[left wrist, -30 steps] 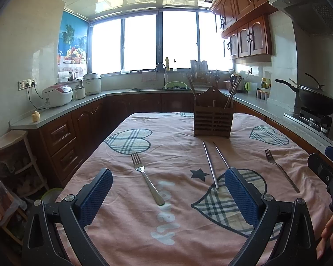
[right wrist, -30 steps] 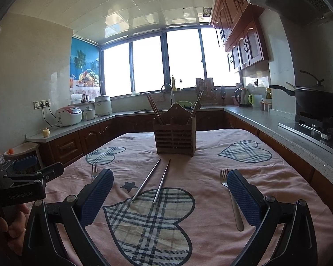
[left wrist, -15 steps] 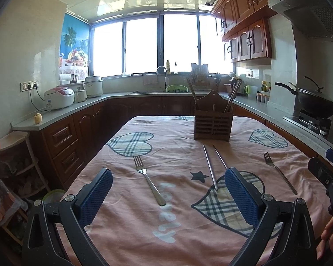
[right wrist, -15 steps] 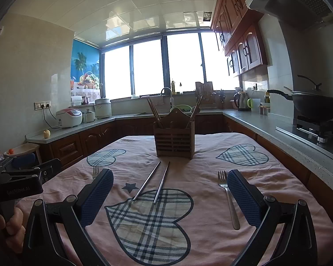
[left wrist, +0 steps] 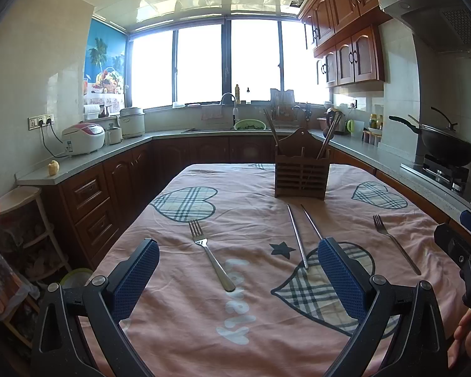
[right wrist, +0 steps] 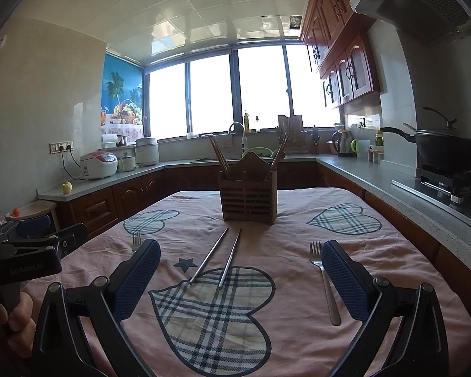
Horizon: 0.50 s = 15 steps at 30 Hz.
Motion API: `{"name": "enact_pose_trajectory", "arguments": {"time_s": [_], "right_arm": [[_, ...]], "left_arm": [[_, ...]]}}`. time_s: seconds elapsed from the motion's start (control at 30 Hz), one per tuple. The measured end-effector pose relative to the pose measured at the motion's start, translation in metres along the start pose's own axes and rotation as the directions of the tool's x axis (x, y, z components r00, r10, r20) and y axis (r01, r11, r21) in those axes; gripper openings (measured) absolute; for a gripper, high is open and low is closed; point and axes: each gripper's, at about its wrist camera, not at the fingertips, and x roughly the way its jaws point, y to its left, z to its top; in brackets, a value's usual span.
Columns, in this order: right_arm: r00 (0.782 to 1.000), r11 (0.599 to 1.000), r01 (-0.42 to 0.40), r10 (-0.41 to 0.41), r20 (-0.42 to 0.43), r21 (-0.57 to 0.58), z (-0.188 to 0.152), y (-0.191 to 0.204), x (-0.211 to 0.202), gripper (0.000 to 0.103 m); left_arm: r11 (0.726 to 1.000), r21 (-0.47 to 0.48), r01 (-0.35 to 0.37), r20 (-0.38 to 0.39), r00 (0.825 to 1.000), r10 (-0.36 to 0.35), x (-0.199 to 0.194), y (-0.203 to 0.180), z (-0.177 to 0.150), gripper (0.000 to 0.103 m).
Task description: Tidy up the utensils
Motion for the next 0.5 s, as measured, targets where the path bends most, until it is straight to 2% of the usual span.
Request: {"name": "enact_pose_trajectory", "arguments": {"time_s": [0.5], "right_arm": [[1.0,1.0,-0.005,0.005,-0.003,-0.001,-0.0001,0.0012,0.0015,0.103]], "left_arm": [[1.0,0.013,-0.003,0.009,1.0,0.002,0.0003,-0.0021,-0.0037,0.102]]}}
